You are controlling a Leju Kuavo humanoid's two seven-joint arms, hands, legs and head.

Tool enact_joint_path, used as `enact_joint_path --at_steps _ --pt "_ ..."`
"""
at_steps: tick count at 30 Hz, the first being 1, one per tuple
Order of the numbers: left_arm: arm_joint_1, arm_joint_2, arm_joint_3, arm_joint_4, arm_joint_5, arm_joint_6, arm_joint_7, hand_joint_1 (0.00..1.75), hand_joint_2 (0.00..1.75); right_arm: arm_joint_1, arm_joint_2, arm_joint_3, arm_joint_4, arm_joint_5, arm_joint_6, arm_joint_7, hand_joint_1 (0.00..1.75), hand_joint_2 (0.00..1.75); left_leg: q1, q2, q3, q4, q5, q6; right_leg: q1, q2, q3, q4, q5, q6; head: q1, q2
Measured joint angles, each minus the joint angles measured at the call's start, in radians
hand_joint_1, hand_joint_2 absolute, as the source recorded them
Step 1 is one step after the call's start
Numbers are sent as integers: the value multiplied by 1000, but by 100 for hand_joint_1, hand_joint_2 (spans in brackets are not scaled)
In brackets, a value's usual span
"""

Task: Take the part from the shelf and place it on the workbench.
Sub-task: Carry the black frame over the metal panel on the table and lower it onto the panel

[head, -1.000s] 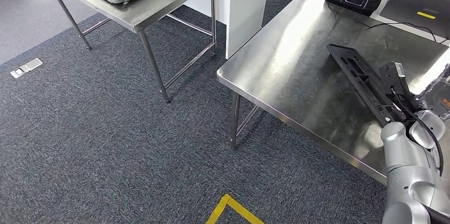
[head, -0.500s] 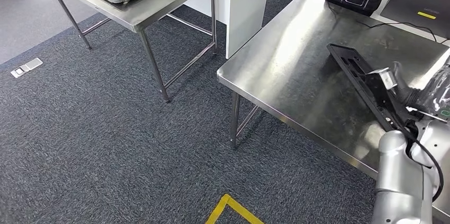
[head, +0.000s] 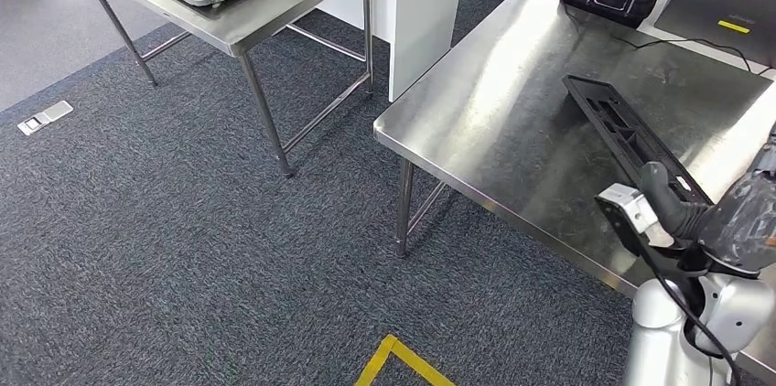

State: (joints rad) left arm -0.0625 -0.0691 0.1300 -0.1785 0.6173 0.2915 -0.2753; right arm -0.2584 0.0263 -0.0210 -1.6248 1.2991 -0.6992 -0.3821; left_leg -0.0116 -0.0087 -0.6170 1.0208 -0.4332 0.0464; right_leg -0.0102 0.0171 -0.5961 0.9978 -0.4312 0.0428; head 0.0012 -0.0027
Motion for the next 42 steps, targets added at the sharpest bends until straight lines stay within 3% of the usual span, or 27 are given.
enact_joint_path --at_steps 7,17,24,26,29,30,31,32,34,35,37,39,41,42 --pt "1 0 1 0 1 1 0 0 0 66 23 22 -40 -29 0 -30 0 0 0 0 0 0 0 0 0 0 -1 0 0 0 0 0" --pt "1 1 2 0 3 9 12 0 0 106 26 14 -46 -117 0 -134 0 0 -5 0 0 1 -2 2 -10 0 -2 -1 0 1 0 0" --pt "1 4 2 0 3 11 12 0 0 110 29 14 -46 -120 0 -134 0 0 -7 2 4 -3 -2 16 -15 0 -1 -1 -2 11 -1 0" --pt "1 3 2 0 3 11 13 0 0 110 30 12 -46 -121 0 -135 0 0 1 6 10 -14 5 24 -12 -3 -21 49 -34 8 1 0" --pt "1 3 2 0 3 11 13 0 0 113 30 9 -46 -121 0 -135 0 0 5 11 10 -18 7 29 -12 -6 -102 232 -124 -4 3 0" --pt "2 3 2 0 3 11 13 0 0 116 30 7 -45 -121 0 -135 0 0 5 12 9 -18 7 28 -12 -6 -119 276 -139 -2 2 0" --pt "2 3 2 0 3 11 13 0 0 118 30 6 -45 -121 0 -135 0 0 5 13 8 -17 8 27 -13 -7 -119 286 -140 4 2 0" --pt "3 2 2 0 3 11 14 0 0 119 30 4 -45 -121 0 -135 0 0 6 14 8 -16 8 25 -14 -8 -97 256 -126 12 2 0" --pt "3 2 2 0 3 11 14 0 0 119 30 4 -45 -121 0 -136 0 0 8 15 7 -12 10 17 -18 -17 -11 115 -84 28 3 0" --pt "3 1 2 0 3 12 14 0 0 118 31 4 -45 -121 0 -137 0 0 8 15 7 -10 10 11 -17 -19 24 59 -65 30 2 0" --pt "3 2 2 0 3 17 15 0 0 115 32 4 -43 -121 0 -141 0 0 4 15 6 -5 9 -2 -13 -20 52 11 -51 20 2 0" --pt "3 2 2 0 3 23 16 0 0 113 34 3 -40 -123 0 -144 0 0 5 16 5 -3 7 -13 -14 -15 48 10 -50 2 -2 0" --pt "3 1 2 0 2 27 19 0 0 112 35 4 -36 -133 0 -143 0 0 10 17 3 -6 1 -14 -13 -12 47 9 -49 -12 -6 0" --pt "3 0 2 0 2 29 21 0 0 111 36 7 -33 -137 0 -139 0 0 12 16 2 -7 1 -8 -11 -11 47 9 -48 -17 -7 0"
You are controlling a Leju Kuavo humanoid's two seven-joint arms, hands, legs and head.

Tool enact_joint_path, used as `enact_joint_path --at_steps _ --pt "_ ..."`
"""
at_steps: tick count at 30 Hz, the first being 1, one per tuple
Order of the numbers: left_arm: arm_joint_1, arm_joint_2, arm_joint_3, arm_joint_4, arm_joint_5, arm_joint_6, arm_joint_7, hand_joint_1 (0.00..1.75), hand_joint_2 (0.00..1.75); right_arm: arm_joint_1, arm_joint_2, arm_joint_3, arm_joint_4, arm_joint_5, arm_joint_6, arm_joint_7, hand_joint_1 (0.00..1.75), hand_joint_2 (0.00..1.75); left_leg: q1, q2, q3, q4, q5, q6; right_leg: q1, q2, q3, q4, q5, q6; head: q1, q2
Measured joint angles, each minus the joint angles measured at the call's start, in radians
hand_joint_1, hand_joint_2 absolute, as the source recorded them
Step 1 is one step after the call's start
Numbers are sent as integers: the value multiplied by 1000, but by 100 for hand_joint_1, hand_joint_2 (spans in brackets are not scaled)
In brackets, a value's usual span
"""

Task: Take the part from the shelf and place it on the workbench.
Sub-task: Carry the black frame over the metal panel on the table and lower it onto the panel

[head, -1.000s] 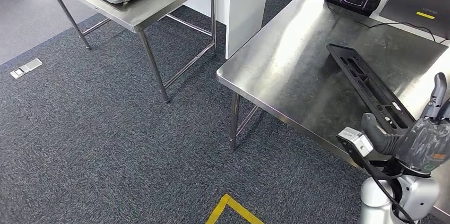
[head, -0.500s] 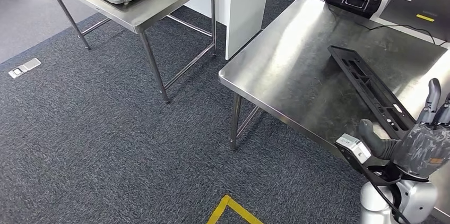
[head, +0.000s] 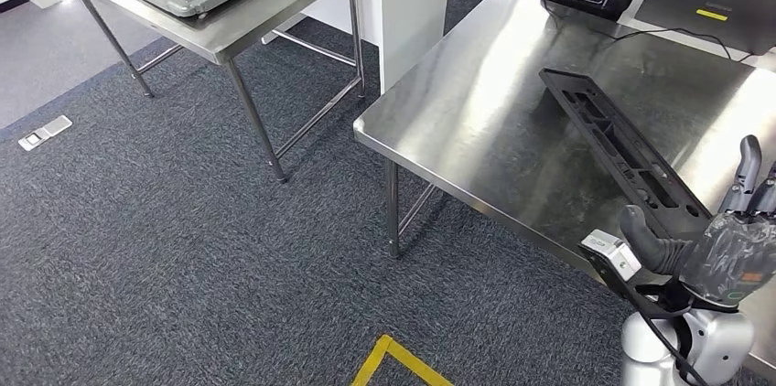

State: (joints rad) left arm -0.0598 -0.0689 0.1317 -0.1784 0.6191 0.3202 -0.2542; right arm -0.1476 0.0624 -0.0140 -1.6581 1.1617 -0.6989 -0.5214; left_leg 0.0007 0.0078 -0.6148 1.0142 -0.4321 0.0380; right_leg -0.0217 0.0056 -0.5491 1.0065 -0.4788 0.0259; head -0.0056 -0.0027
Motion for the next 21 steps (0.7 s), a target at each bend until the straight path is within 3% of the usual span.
enact_joint_path --at_steps 3,9,11,13,15,17,19,20,21 --pt "0 -1 0 0 -1 5 3 0 0 -4 0 10 9 0 0 17 0 0 4 0 0 -3 9 18 8 2 -1 1 3 -8 -1 0" --pt "-1 -2 0 0 -1 6 5 0 0 -16 1 13 23 22 0 26 0 0 7 -1 -1 -8 22 5 12 2 -6 2 6 -13 -1 0" --pt "-1 -1 0 0 -1 6 5 0 0 -20 3 14 25 30 0 28 0 0 5 -1 -1 -10 21 5 7 1 -4 -5 8 -8 -1 0" --pt "-3 -2 0 0 -1 6 5 0 0 -23 5 14 26 33 0 29 0 0 6 -2 18 -45 35 12 7 -1 2 -18 12 1 -1 0" --pt "-5 -4 0 0 0 6 6 0 0 -27 5 15 28 30 0 29 0 0 14 -3 43 -94 58 18 11 -3 -14 18 -12 1 0 0" --pt "-7 -6 0 0 0 5 6 0 0 -28 1 15 32 24 0 27 0 0 20 -8 44 -108 68 13 3 -4 -66 127 -65 0 1 0" --pt "-7 -8 0 0 0 3 6 0 0 -28 -5 14 37 17 0 26 0 0 27 -18 34 -103 71 2 -10 -4 -102 204 -92 15 1 0" --pt "-7 -9 0 0 0 3 6 0 0 -28 -7 14 40 13 0 25 0 0 32 -25 27 -97 71 -6 -18 -4 -95 192 -84 30 1 0" --pt "-6 -10 0 1 0 2 6 0 0 -28 -9 14 42 12 0 25 0 0 40 -32 18 -85 69 -17 -27 -3 -68 144 -63 49 1 0"
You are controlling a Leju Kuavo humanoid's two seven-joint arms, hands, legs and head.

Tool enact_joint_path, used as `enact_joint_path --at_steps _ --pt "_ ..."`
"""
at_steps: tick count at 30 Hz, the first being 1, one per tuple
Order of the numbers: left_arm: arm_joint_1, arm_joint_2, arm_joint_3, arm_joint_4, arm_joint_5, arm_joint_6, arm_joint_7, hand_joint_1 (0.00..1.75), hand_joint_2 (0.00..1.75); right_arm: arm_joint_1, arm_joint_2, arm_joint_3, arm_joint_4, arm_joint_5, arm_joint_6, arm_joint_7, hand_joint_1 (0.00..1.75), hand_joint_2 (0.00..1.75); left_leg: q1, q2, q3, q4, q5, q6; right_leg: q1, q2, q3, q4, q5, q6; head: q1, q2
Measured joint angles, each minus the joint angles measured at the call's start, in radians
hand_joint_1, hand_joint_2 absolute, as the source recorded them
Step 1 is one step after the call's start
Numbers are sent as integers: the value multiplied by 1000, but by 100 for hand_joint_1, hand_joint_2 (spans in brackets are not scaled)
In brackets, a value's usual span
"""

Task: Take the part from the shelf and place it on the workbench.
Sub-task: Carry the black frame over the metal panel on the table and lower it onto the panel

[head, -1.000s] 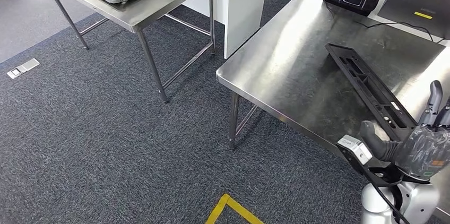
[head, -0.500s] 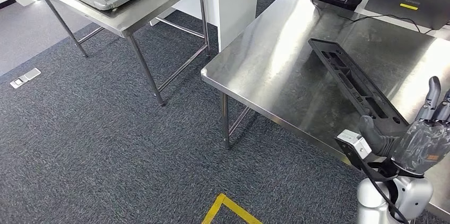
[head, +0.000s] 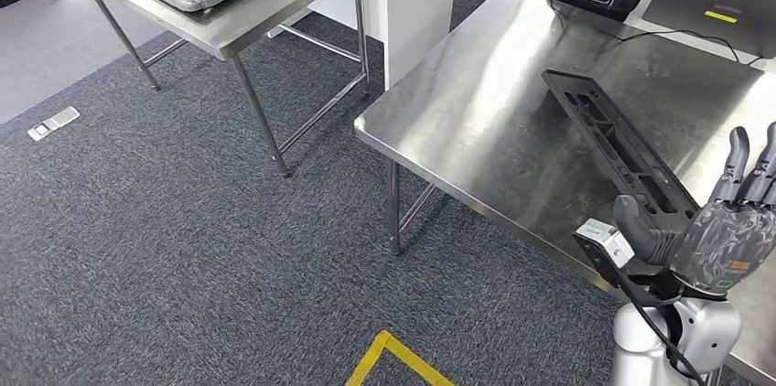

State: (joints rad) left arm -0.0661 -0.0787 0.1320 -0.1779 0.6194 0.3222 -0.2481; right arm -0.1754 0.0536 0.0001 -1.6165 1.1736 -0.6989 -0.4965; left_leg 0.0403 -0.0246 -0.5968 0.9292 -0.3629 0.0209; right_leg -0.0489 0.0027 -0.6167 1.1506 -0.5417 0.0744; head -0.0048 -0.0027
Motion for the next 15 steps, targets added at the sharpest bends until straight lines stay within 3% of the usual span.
enact_joint_path --at_steps 2,3,5,6,7,9,12,13,14,15 --pt "0 3 0 0 0 -2 0 0 0 0 -3 0 4 -1 0 -1 0 0 13 -16 -25 38 -12 -27 -13 17 55 -98 30 30 5 0" --pt "0 5 0 0 0 -4 0 0 0 1 -5 0 6 -1 0 -2 0 0 15 -23 -37 57 -19 -39 -16 27 66 -117 33 28 5 0" --pt "1 8 0 0 0 -5 0 0 0 3 -6 -1 10 -2 0 -2 0 0 13 -35 -52 76 -25 -54 -13 37 60 -106 28 0 1 0" --pt "4 6 0 0 0 -5 -1 0 0 3 -6 0 11 -3 0 -2 0 0 15 -39 -53 76 -23 -57 -13 31 57 -98 28 -16 -6 0" --pt "6 7 0 1 0 -5 -1 0 0 2 -6 0 12 -3 0 -1 0 0 17 -36 -55 80 -24 -57 -11 26 56 -96 30 -25 -10 0" --pt "9 7 0 1 0 -5 0 0 0 1 -5 1 13 -2 0 -1 0 0 17 -12 -80 137 -61 -51 -5 14 53 -95 34 -35 -12 0" --pt "7 6 0 1 0 -5 0 0 0 3 -6 1 15 1 0 -1 0 0 2 21 -165 334 -161 -30 15 -10 49 -96 37 -41 -14 0" --pt "8 6 0 1 0 -5 1 0 0 4 -6 1 15 2 0 -1 0 0 -4 22 -181 375 -176 -20 23 -19 47 -96 37 -43 -14 0" --pt "9 6 0 1 0 -5 1 0 0 4 -6 1 16 2 0 -1 0 0 -14 22 -178 380 -174 -5 31 -28 46 -96 37 -44 -14 0" --pt "9 5 0 1 1 -5 2 0 0 4 -6 2 17 2 0 -1 0 0 -27 25 -155 347 -159 14 39 -37 45 -96 37 -46 -14 0"
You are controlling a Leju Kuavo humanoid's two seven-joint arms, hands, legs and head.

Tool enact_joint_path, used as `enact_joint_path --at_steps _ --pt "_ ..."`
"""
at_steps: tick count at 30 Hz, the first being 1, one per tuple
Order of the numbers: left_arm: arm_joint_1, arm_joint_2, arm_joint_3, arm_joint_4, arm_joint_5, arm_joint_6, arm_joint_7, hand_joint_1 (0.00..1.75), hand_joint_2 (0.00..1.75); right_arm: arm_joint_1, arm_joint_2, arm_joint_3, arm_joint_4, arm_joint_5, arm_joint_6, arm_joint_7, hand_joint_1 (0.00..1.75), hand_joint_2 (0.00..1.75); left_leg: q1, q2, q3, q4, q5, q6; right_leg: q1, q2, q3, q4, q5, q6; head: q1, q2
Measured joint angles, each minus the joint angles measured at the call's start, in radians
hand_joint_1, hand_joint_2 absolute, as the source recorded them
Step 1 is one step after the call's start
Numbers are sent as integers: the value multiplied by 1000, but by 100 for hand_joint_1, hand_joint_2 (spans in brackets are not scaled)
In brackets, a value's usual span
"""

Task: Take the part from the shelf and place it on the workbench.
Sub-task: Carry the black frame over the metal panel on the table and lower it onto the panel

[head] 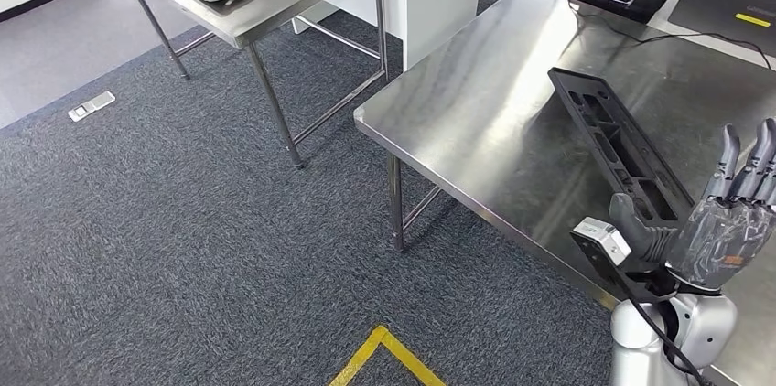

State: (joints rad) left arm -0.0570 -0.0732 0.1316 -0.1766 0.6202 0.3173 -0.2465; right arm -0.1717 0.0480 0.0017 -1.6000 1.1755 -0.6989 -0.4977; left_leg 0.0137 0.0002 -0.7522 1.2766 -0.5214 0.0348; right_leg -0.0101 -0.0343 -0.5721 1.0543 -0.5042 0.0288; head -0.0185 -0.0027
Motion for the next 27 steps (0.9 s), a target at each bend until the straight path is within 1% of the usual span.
enact_joint_path --at_steps 1,2,3,4,5,6,7,8,9,10,11,12,13,14,15,16,17,18,19,20,21,22,23,24,25,26,27 --pt "0 0 0 0 0 0 0 0 0 0 0 0 0 0 0 1 0 0 -16 8 39 -60 22 23 7 -9 -1 0 0 -1 0 0" --pt "-1 2 0 0 0 1 1 0 0 0 0 1 0 0 0 2 0 0 -33 25 79 -124 37 48 12 -17 0 -1 0 -1 1 0" --pt "-2 3 0 0 0 2 1 0 0 1 -1 2 0 0 0 3 0 0 -47 41 110 -176 48 66 15 -25 1 -2 0 -1 4 0" --pt "-3 4 0 0 0 4 2 0 0 2 -3 4 0 0 0 6 0 0 -56 53 128 -207 51 77 16 -33 2 -4 0 -1 6 0" --pt "-3 6 0 0 1 6 2 0 0 3 -4 6 0 0 0 8 0 0 -62 56 133 -218 50 82 14 -42 3 -6 0 -1 8 0" --pt "-3 5 0 0 1 9 3 0 0 4 -5 9 0 -1 0 11 0 0 -64 49 135 -228 54 82 14 -51 6 -11 0 0 7 0" --pt "-3 6 0 0 2 12 3 0 0 5 -6 13 -1 -1 0 14 0 0 -61 40 142 -242 62 80 13 -52 7 -13 -1 1 6 0" --pt "-2 4 0 0 3 13 3 0 0 5 -8 17 -1 -2 0 17 0 0 -58 31 151 -258 72 76 13 -43 6 -7 -5 2 6 0" --pt "-2 3 1 0 4 14 3 0 0 5 -11 20 -2 -2 0 19 0 0 -53 23 159 -274 81 72 13 -26 -1 13 -17 2 6 0" --pt "-3 1 1 0 5 15 3 0 0 6 -15 21 -2 -2 0 20 0 0 -48 14 164 -283 89 67 10 -5 -20 55 -37 2 7 0" --pt "-4 -1 1 0 6 14 4 0 0 8 -20 22 -1 -3 0 22 0 0 -47 3 164 -286 92 65 6 13 -45 112 -62 3 8 0" --pt "-4 -3 1 0 7 14 4 0 0 11 -25 23 -1 -2 0 24 0 0 -45 -8 163 -286 93 64 3 21 -73 170 -85 6 9 0" --pt "-4 -5 1 0 7 13 4 0 0 14 -28 24 0 -2 0 26 0 0 -43 -20 162 -286 94 62 -2 24 -94 211 -97 12 9 0" --pt "-3 -7 1 0 7 12 4 0 0 15 -30 25 0 -2 0 27 0 0 -41 -33 162 -285 94 60 -6 26 -100 220 -93 23 9 0" --pt "-2 -8 1 0 8 11 4 0 0 16 -32 26 0 -2 0 28 0 0 -39 -45 162 -283 94 57 -10 27 -88 192 -75 36 9 0" --pt "-1 -8 1 0 8 10 4 0 0 16 -34 28 0 -2 0 29 0 0 -36 -58 162 -279 93 52 -16 33 -60 132 -45 51 9 0" --pt "-1 -8 1 0 8 8 4 0 0 16 -36 29 1 -3 0 30 0 0 -34 -70 160 -274 90 45 -21 48 -29 68 -21 61 9 0" --pt "-1 -8 1 0 8 7 3 0 0 16 -38 32 0 -3 0 32 0 0 -33 -82 157 -266 87 38 -23 60 -3 14 -3 63 10 0" --pt "0 -7 1 0 8 6 3 0 0 16 -40 34 0 -3 0 33 0 0 -33 -91 152 -260 86 31 -23 69 13 -20 5 57 10 0" --pt "1 -6 1 0 8 5 3 0 0 16 -41 37 0 -3 0 33 0 0 -33 -98 147 -257 85 25 -20 72 18 -30 5 45 10 0" --pt "3 -6 1 0 8 5 3 0 0 16 -42 39 0 -3 0 34 0 0 -33 -104 143 -256 86 20 -17 64 20 -32 8 32 10 0" --pt "6 -5 1 0 8 5 2 0 0 15 -42 41 0 -4 0 34 0 0 -31 -107 140 -255 86 16 -19 57 20 -33 10 21 10 0" --pt "8 -5 1 0 8 4 2 0 0 14 -42 44 0 -4 0 35 0 0 -31 -98 135 -247 81 11 -21 50 22 -34 11 13 10 0" --pt "8 -5 1 0 8 4 2 0 0 14 -42 46 0 -4 0 35 0 0 -29 -80 124 -224 67 5 -24 41 24 -36 12 4 6 0" --pt "7 -4 1 0 8 4 2 0 0 13 -42 47 0 -4 0 35 0 0 -26 -57 104 -182 44 -1 -26 33 26 -37 11 -3 3 0" --pt "6 -4 1 0 8 2 2 0 0 13 -42 48 0 -5 0 35 0 0 -22 -33 75 -124 15 -9 -23 23 27 -37 10 -9 0 0" --pt "5 -4 1 0 8 0 2 0 0 13 -42 49 0 -5 0 36 0 0 -16 -19 40 -57 -13 -15 -22 13 28 -37 8 -15 -4 0"
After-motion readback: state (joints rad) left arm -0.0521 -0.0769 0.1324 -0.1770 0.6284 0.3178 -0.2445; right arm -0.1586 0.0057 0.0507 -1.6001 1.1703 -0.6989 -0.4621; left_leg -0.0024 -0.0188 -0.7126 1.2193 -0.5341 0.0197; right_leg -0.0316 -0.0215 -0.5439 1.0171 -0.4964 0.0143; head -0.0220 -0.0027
